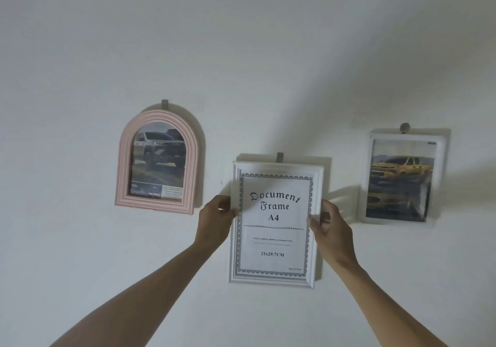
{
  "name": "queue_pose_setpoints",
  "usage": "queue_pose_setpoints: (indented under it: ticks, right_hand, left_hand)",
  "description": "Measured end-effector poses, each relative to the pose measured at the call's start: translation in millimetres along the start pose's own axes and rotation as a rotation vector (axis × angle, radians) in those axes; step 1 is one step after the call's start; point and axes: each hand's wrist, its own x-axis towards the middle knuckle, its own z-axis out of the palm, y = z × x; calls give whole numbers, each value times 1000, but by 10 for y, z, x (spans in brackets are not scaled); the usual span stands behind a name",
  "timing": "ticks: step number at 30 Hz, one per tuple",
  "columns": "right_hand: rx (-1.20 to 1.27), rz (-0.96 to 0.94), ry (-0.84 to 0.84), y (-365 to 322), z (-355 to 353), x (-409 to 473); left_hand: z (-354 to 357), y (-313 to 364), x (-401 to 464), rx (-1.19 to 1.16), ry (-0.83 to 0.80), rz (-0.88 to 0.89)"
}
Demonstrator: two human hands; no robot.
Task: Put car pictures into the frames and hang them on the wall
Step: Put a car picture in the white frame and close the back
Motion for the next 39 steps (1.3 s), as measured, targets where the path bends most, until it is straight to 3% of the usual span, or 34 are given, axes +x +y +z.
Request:
queue_pose_setpoints:
  ticks: [12,19,28,33,39]
  right_hand:
    - [78,9,-70,68,-41,-212]
    - [106,223,-151,285,303,-1030]
    - [74,556,-251,466,786,-2424]
    - [-36,587,-299,340,959,-2886]
    - [212,614,-421,-419,1123,-2849]
  left_hand:
    - [-183,-1,-344,7,2,-101]
    - [-518,-486,-981,18,-185,-247]
    - [-998,-1211,-1900,-9,-304,-471]
    - [-1101,-1358,-2285,95,-326,-473]
    - [-935,-1307,-2732,247,-196,-269]
